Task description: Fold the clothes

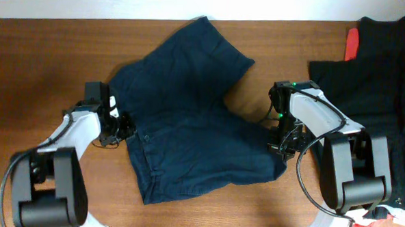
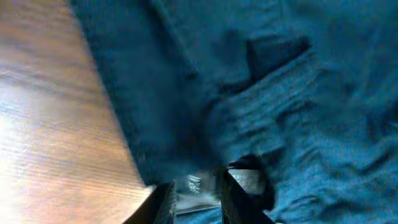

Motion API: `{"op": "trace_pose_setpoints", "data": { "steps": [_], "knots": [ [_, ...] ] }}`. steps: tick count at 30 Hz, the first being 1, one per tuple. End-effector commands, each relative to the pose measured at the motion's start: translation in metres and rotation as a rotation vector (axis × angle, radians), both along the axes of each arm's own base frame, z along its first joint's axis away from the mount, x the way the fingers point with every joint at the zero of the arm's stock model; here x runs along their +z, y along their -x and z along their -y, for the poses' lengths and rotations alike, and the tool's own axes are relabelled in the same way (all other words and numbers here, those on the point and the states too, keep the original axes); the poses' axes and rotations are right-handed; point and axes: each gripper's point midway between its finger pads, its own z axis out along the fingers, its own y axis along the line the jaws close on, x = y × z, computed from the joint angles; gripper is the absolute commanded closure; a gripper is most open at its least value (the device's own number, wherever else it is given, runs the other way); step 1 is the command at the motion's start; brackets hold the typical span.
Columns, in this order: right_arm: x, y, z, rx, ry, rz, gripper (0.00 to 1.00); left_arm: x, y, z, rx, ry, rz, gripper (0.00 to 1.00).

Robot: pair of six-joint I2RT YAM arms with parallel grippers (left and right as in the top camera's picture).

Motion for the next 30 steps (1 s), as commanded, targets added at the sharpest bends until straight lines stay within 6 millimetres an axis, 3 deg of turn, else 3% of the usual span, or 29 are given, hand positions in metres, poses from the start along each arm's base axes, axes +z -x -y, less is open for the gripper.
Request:
{"op": "trace_pose_setpoints", "data": {
  "steps": [1, 5, 6, 11, 13, 14, 15, 20, 23, 28, 30],
  "knots": [
    [0.002, -0.006, -0.003, 0.009, -0.014, 0.040, 0.96, -0.023, -0.020, -0.004, 0.010, -0.018, 0.033, 0.76],
    [-0.002, -0.020, -0.005, 0.012, -0.024, 0.096, 0.96, -0.016, -0.066, -0.007, 0.011, -0.033, 0.225, 0.76],
    [-0.003, -0.024, -0.006, 0.012, -0.027, 0.114, 0.96, -0.007, -0.085, -0.009, 0.012, -0.040, 0.309, 0.76],
    [-0.006, -0.040, -0.009, 0.013, -0.038, 0.183, 0.96, 0.023, -0.109, -0.013, -0.026, -0.057, 0.344, 0.76],
    [-0.008, -0.049, -0.010, 0.034, -0.049, 0.217, 0.96, 0.034, -0.094, -0.010, -0.060, -0.046, 0.211, 0.74],
    [-0.008, -0.053, -0.011, 0.054, -0.056, 0.233, 0.96, 0.043, -0.062, 0.000, -0.072, 0.016, 0.045, 0.67],
    [-0.008, -0.055, -0.011, 0.058, -0.058, 0.241, 0.96, 0.048, -0.040, 0.006, -0.075, 0.052, -0.054, 0.68],
    [0.002, -0.068, -0.012, 0.091, -0.065, 0.272, 0.96, 0.058, 0.024, 0.015, -0.059, 0.095, -0.301, 0.67],
    [0.011, -0.072, -0.009, 0.076, -0.064, 0.273, 0.96, 0.067, 0.043, 0.025, -0.091, 0.087, -0.349, 0.67],
    [0.019, -0.065, 0.015, 0.006, -0.051, 0.231, 0.96, 0.080, 0.079, 0.055, -0.131, 0.071, -0.356, 0.67],
    [0.019, -0.063, 0.024, -0.004, -0.052, 0.219, 0.96, 0.078, 0.101, 0.064, -0.120, 0.066, -0.392, 0.60]
  ]
}}
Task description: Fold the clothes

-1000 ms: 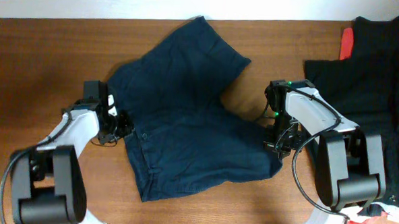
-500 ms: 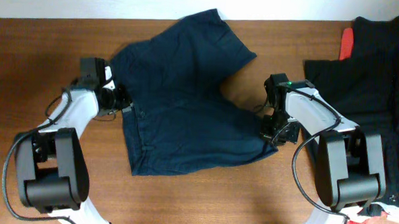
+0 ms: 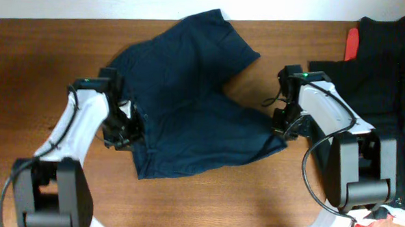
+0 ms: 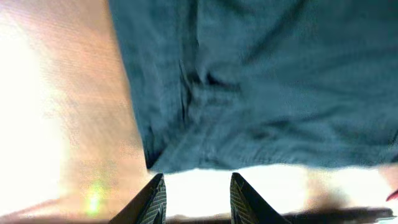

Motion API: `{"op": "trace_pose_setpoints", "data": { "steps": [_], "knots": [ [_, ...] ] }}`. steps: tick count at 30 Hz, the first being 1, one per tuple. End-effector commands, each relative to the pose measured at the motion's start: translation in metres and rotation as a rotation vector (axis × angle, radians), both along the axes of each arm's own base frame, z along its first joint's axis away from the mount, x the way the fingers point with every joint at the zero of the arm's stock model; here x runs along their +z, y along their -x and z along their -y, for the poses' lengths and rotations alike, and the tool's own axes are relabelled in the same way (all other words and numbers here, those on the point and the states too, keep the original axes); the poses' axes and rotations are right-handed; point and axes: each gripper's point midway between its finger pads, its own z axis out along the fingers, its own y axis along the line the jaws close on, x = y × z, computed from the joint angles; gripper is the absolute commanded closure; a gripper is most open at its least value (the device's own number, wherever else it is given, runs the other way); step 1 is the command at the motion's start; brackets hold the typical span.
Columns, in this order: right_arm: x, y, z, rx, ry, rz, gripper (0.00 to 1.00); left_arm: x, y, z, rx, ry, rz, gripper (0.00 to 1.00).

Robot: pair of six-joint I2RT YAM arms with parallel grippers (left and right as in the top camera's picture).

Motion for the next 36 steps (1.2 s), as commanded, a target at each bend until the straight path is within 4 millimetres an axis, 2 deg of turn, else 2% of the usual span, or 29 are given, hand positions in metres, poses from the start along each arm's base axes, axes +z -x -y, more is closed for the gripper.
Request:
{"op": "trace_pose_setpoints", "data": {
  "steps": [1, 3, 4, 5, 7, 8, 11, 12, 17, 19, 20, 21, 22, 24, 25, 27, 30, 32, 34, 36],
  "knots": [
    [0.009, -0.006, 0.012, -0.003, -0.005, 0.027, 0.96, -0.003, 0.040, 0.016, 0.048, -0.009, -0.066, 0.57],
    [0.009, -0.006, 0.012, 0.004, -0.006, 0.027, 0.96, -0.015, 0.066, 0.021, 0.110, -0.041, -0.143, 0.52],
    [0.009, -0.006, 0.012, 0.004, -0.006, 0.027, 0.96, -0.025, 0.080, 0.024, 0.194, -0.075, -0.199, 0.44],
    [0.009, -0.006, 0.012, 0.004, -0.006, 0.027, 0.96, -0.034, 0.085, 0.029, 0.258, -0.075, -0.220, 0.35],
    [0.009, -0.006, 0.012, 0.009, -0.007, 0.028, 0.96, -0.048, 0.075, 0.046, 0.308, -0.008, -0.176, 0.34],
    [0.009, -0.006, 0.012, 0.019, -0.008, 0.027, 0.96, -0.056, 0.068, 0.046, 0.370, -0.021, -0.151, 0.34],
    [0.009, -0.006, 0.012, 0.021, -0.008, 0.027, 0.96, -0.065, 0.046, 0.034, 0.518, -0.099, -0.065, 0.34],
    [0.009, -0.006, 0.012, 0.021, -0.008, 0.027, 0.96, -0.067, 0.044, 0.027, 0.567, -0.142, -0.053, 0.34],
    [0.009, -0.006, 0.012, 0.021, -0.008, 0.027, 0.96, -0.084, 0.073, 0.020, 0.654, -0.194, -0.139, 0.34],
    [0.009, -0.006, 0.012, 0.021, -0.008, 0.027, 0.96, -0.088, 0.073, 0.020, 0.655, -0.190, -0.130, 0.36],
    [0.009, -0.006, 0.012, 0.021, -0.008, 0.027, 0.96, -0.089, 0.072, 0.020, 0.655, -0.188, -0.124, 0.50],
    [0.009, -0.006, 0.012, 0.021, -0.008, 0.026, 0.96, -0.090, 0.068, 0.017, 0.654, -0.201, -0.100, 0.81],
    [0.009, -0.006, 0.012, 0.021, -0.008, 0.026, 0.96, -0.091, 0.062, 0.009, 0.608, -0.230, -0.046, 1.00],
    [0.010, -0.005, 0.012, 0.041, -0.012, 0.026, 0.96, -0.091, 0.062, 0.005, 0.535, -0.245, -0.025, 1.00],
    [0.015, -0.006, 0.012, 0.052, -0.014, 0.038, 0.96, -0.088, 0.064, 0.004, 0.489, -0.245, -0.026, 1.00],
    [0.034, -0.009, 0.014, 0.048, -0.015, 0.103, 0.96, -0.069, 0.059, 0.002, 0.296, -0.228, 0.036, 1.00],
    [0.092, -0.010, 0.028, -0.007, -0.064, 0.270, 0.96, -0.004, 0.049, -0.004, 0.155, -0.214, 0.220, 1.00],
    [0.125, 0.000, 0.044, -0.020, -0.051, 0.359, 0.96, 0.043, 0.049, -0.002, 0.096, -0.167, 0.362, 1.00],
    [0.154, 0.018, 0.056, -0.046, -0.034, 0.424, 0.96, 0.076, 0.062, 0.007, 0.098, -0.070, 0.445, 1.00],
    [0.175, 0.033, 0.070, -0.082, -0.004, 0.472, 0.96, 0.090, 0.078, 0.015, 0.091, -0.003, 0.452, 1.00]
  ]
}}
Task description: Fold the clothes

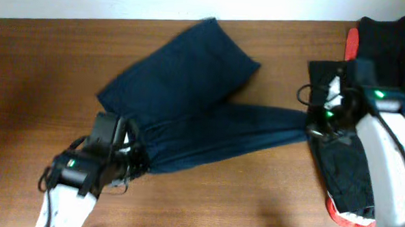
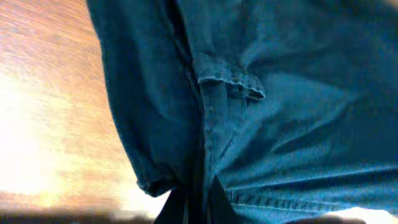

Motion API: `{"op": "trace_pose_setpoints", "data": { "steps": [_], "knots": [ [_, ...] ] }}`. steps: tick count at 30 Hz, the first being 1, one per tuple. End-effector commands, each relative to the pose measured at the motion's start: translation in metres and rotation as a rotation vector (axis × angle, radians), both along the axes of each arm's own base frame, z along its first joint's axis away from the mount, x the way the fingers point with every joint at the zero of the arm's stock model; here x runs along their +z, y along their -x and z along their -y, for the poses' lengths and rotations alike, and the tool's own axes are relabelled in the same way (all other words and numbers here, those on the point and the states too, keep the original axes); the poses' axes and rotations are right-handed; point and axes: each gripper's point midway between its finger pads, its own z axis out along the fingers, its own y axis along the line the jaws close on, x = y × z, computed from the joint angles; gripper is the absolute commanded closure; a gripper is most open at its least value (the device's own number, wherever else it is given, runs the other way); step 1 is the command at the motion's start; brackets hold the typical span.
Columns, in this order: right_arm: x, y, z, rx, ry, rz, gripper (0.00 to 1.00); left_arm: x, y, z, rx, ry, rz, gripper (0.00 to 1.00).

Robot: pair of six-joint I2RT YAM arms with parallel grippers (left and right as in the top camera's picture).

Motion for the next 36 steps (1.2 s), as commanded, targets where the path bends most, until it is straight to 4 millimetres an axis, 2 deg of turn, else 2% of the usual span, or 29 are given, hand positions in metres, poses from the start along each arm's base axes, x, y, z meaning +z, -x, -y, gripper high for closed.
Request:
{"op": "trace_pose_setpoints", "data": {
  "steps": [1, 3, 4, 6, 8, 9, 11, 16, 20, 23, 28, 31, 32, 33, 34, 35, 36],
  "knots": [
    [0.049, 0.013, 0.054, -0.105, 0.169, 0.148, 0.96, 0.023, 0.022, -0.012, -0.021, -0.025, 0.052, 1.00],
    [0.080, 0.017, 0.063, -0.124, 0.199, 0.256, 0.96, 0.039, 0.028, -0.021, -0.003, -0.047, 0.109, 1.00],
    [0.093, 0.011, 0.059, -0.088, 0.206, 0.314, 0.96, 0.046, 0.022, -0.024, 0.021, -0.040, 0.146, 1.00],
    [0.106, -0.013, 0.040, 0.030, 0.185, 0.414, 0.96, 0.049, 0.005, -0.033, 0.083, -0.043, 0.182, 1.00],
    [0.107, -0.045, 0.014, 0.160, 0.193, 0.485, 0.96, 0.041, -0.016, -0.046, 0.209, -0.030, 0.153, 1.00],
    [0.102, -0.067, -0.001, 0.206, 0.184, 0.508, 0.96, 0.030, -0.026, -0.053, 0.354, 0.000, 0.084, 1.00],
    [0.085, -0.102, -0.022, 0.262, 0.170, 0.524, 0.96, 0.010, -0.032, -0.062, 0.550, 0.004, -0.029, 1.00],
    [0.037, -0.173, -0.072, 0.363, 0.145, 0.572, 0.96, -0.037, -0.057, -0.083, 0.759, -0.113, -0.153, 0.98],
    [0.003, -0.206, -0.096, 0.399, 0.135, 0.596, 0.96, -0.062, -0.077, -0.090, 0.820, -0.148, -0.168, 0.87],
    [-0.012, -0.229, -0.111, 0.416, 0.130, 0.644, 0.95, -0.079, -0.100, -0.090, 0.822, -0.136, -0.141, 0.84],
    [-0.025, -0.250, -0.129, 0.435, 0.118, 0.706, 0.92, -0.094, -0.120, -0.091, 0.825, -0.130, -0.111, 0.84],
    [-0.026, -0.264, -0.147, 0.454, 0.102, 0.778, 0.89, -0.092, -0.132, -0.093, 0.834, -0.128, -0.063, 0.84],
    [-0.026, -0.269, -0.151, 0.457, 0.100, 0.801, 0.86, -0.091, -0.137, -0.095, 0.838, -0.126, -0.037, 0.81],
    [-0.028, -0.272, -0.154, 0.458, 0.099, 0.814, 0.71, -0.088, -0.144, -0.095, 0.840, -0.116, -0.010, 0.61],
    [-0.031, -0.275, -0.154, 0.457, 0.102, 0.819, 0.42, -0.086, -0.151, -0.095, 0.841, -0.100, 0.020, 0.42],
    [-0.031, -0.276, -0.154, 0.456, 0.103, 0.822, 0.33, -0.084, -0.156, -0.094, 0.842, -0.090, 0.039, 0.33],
    [-0.032, -0.276, -0.151, 0.449, 0.112, 0.819, 0.16, -0.081, -0.163, -0.094, 0.823, -0.085, 0.067, 0.25]
  ]
}}
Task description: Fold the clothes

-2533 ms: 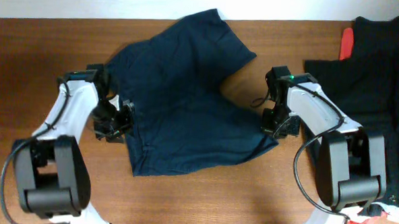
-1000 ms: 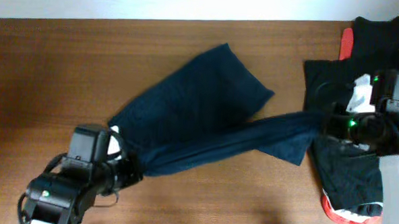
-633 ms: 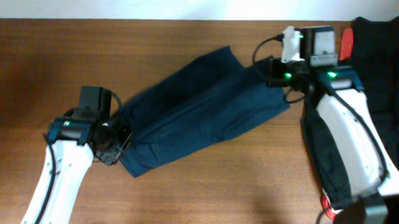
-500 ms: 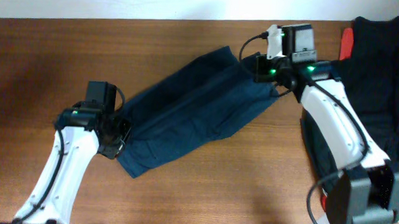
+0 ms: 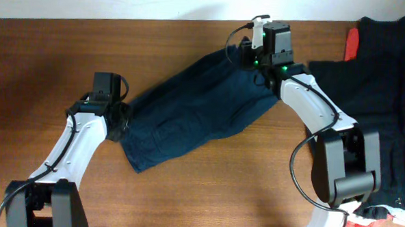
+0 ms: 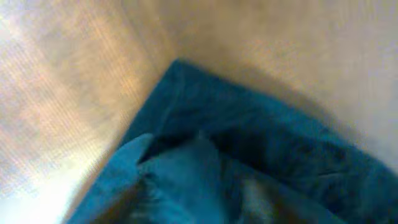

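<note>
Dark blue shorts [image 5: 189, 116] lie folded into one long band, running diagonally from the lower left to the upper right of the wooden table [image 5: 47, 66]. My left gripper [image 5: 122, 119] is at the band's lower left end, shut on the cloth. The left wrist view is blurred: bunched blue shorts [image 6: 249, 162] fill its lower part and hide the fingers. My right gripper [image 5: 248, 59] sits at the band's upper right end near the table's back edge, where the cloth rises to it, and it looks shut on the cloth.
A pile of black clothes [image 5: 375, 80] covers the right side of the table, with a red piece [image 5: 352, 43] at its top left. More red and white cloth [image 5: 390, 216] shows at the bottom right corner. The table's back edge runs close behind the right gripper.
My right gripper has gone from the right, beside the black pile, to the back edge with its end of the shorts. The left gripper moved up and left. The two legs now overlap.
The shorts lay spread open with a gripper at each side of the waistband. Then both grippers had hold of it and the cloth had shifted up. Then the lower leg was stretched out to the right. Now it lies over the other leg as one band.
</note>
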Motion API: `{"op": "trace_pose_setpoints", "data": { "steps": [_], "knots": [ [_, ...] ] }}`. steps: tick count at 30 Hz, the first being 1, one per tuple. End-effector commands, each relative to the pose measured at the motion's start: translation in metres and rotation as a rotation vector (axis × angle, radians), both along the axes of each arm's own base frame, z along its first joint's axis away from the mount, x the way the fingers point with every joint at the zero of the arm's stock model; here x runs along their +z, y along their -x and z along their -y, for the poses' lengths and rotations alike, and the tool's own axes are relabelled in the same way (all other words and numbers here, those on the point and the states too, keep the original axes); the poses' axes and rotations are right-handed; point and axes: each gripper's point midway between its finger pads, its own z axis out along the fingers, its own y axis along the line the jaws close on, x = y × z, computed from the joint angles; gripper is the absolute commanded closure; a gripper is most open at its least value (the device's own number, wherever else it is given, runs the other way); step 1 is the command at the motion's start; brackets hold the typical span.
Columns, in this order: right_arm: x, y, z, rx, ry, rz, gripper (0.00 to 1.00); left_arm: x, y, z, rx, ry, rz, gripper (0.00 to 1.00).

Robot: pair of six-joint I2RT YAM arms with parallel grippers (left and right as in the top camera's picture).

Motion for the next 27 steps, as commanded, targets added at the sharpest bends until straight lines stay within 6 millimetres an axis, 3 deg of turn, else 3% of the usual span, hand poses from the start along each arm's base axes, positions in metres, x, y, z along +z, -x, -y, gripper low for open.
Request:
{"op": "trace_pose_setpoints", "data": {
  "steps": [1, 4, 5, 7, 9, 12, 13, 15, 16, 18, 21, 23, 24, 27],
  "knots": [
    [-0.001, -0.006, 0.004, -0.032, 0.018, 0.005, 0.08, 0.006, -0.019, -0.006, -0.044, -0.047, 0.069, 0.24],
    [-0.003, -0.001, 0.019, -0.054, 0.026, -0.034, 0.08, 0.025, -0.037, -0.017, -0.127, -0.099, 0.131, 0.28],
    [-0.012, 0.008, 0.026, -0.061, 0.037, -0.093, 0.10, 0.031, -0.040, -0.022, -0.142, -0.113, 0.139, 0.28],
    [-0.035, 0.029, 0.036, -0.071, 0.066, -0.220, 0.22, 0.037, -0.037, -0.024, -0.172, -0.093, 0.117, 0.28],
    [-0.057, 0.056, 0.047, -0.082, 0.096, -0.367, 0.48, 0.028, -0.018, -0.007, -0.242, 0.005, 0.040, 0.28],
    [-0.069, 0.075, 0.058, -0.095, 0.113, -0.463, 0.48, 0.014, 0.021, 0.012, -0.288, 0.108, -0.116, 0.23],
    [-0.072, 0.081, 0.062, -0.101, 0.116, -0.490, 0.47, 0.008, 0.035, 0.016, -0.302, 0.114, -0.171, 0.14],
    [-0.071, 0.087, 0.066, -0.106, 0.120, -0.513, 0.44, -0.001, 0.045, 0.020, -0.325, 0.118, -0.206, 0.13],
    [-0.066, 0.091, 0.068, -0.111, 0.124, -0.518, 0.43, -0.010, 0.055, 0.022, -0.327, 0.131, -0.234, 0.08],
    [-0.051, 0.094, 0.071, -0.116, 0.119, -0.502, 0.42, -0.024, 0.067, 0.023, -0.327, 0.141, -0.263, 0.08],
    [-0.022, 0.097, 0.074, -0.123, 0.107, -0.449, 0.41, -0.046, 0.066, 0.025, -0.377, 0.133, -0.218, 0.09],
    [-0.008, 0.100, 0.075, -0.124, 0.102, -0.428, 0.41, -0.060, 0.067, 0.025, -0.378, 0.129, -0.201, 0.11],
    [-0.005, 0.103, 0.075, -0.124, 0.102, -0.430, 0.41, -0.065, 0.065, 0.025, -0.379, 0.126, -0.188, 0.18],
    [-0.005, 0.112, 0.077, -0.123, 0.108, -0.458, 0.41, -0.082, 0.061, 0.025, -0.380, 0.123, -0.166, 0.26]
  ]
}}
